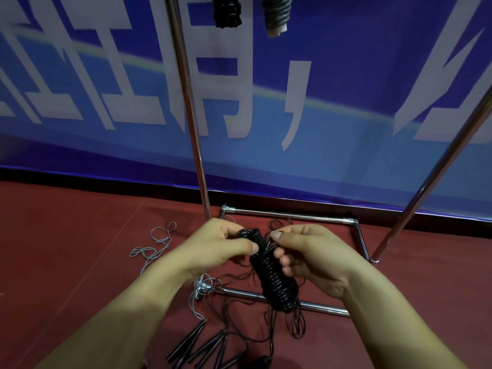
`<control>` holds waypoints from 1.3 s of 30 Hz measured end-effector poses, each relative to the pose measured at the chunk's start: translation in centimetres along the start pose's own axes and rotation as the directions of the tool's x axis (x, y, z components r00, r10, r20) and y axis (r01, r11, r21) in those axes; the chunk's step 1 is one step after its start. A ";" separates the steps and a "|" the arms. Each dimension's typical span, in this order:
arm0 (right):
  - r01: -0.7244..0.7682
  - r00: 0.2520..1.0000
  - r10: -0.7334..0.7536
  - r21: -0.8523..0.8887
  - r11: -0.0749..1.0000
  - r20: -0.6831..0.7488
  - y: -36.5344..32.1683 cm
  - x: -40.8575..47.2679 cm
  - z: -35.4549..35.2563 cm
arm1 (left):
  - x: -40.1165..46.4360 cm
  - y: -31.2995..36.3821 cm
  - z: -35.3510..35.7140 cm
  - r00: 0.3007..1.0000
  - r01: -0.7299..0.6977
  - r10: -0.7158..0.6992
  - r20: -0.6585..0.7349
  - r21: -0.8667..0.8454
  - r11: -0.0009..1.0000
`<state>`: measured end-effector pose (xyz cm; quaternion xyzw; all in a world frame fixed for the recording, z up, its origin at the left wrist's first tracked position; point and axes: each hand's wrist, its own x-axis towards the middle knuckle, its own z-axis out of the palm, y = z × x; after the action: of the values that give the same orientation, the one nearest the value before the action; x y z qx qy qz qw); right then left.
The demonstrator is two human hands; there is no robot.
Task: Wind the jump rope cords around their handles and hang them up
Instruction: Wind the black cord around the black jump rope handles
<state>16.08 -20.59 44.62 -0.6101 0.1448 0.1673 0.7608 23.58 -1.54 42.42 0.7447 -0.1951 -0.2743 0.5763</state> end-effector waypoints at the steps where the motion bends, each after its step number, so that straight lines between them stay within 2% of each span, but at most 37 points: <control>1: 0.007 1.000 -0.007 0.036 0.999 0.002 0.1 0.1 0.1 | 0.0 -0.1 0.0 1.000 -0.004 0.003 -0.020 -0.045 0.999; 7: 0.107 0.993 -0.088 0.254 0.961 -0.085 1.2 0.7 1.4 | 0.0 -0.2 1.4 0.991 -0.010 -0.031 -0.133 -0.294 0.956; 10: 0.120 0.989 -0.080 0.353 0.928 -0.127 1.4 0.9 1.6 | 0.1 -0.1 2.4 0.981 -0.069 0.013 -0.192 -0.291 0.954; 13: 0.128 0.986 -0.062 0.458 0.880 -0.157 1.2 0.9 1.5 | -0.2 0.1 3.1 0.985 -0.098 0.050 -0.164 -0.293 0.951; 17: 0.135 0.985 -0.062 0.507 0.851 -0.159 1.0 0.7 1.3 | -0.4 0.3 4.3 0.985 -0.147 0.118 -0.122 -0.265 0.953; 21: 0.137 0.985 -0.059 0.539 0.831 -0.160 1.3 0.6 1.5 | -0.3 0.2 4.9 0.984 -0.146 0.123 -0.127 -0.193 0.970; 25: 0.143 0.986 -0.084 0.473 0.870 -0.145 1.3 0.2 1.6 | -0.4 -0.1 5.2 0.988 -0.114 0.090 -0.128 -0.201 0.973; 32: 0.211 0.973 -0.189 0.176 0.962 -0.134 0.5 -0.4 0.9 | -0.4 1.4 5.6 0.991 -0.105 0.067 -0.117 -0.357 0.928; 35: 0.261 0.954 -0.243 0.088 0.961 -0.177 0.3 -0.5 0.9 | -0.1 1.5 5.2 0.986 -0.098 0.059 -0.153 -0.255 0.962; 39: 0.367 0.892 -0.364 -0.041 0.929 -0.269 0.4 -0.6 1.1 | 0.4 0.7 4.5 0.979 -0.066 0.054 -0.198 -0.054 0.996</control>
<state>15.33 -19.52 44.74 -0.6394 0.1315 -0.0648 0.7548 21.06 -5.36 42.19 0.7442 -0.1514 -0.1878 0.6229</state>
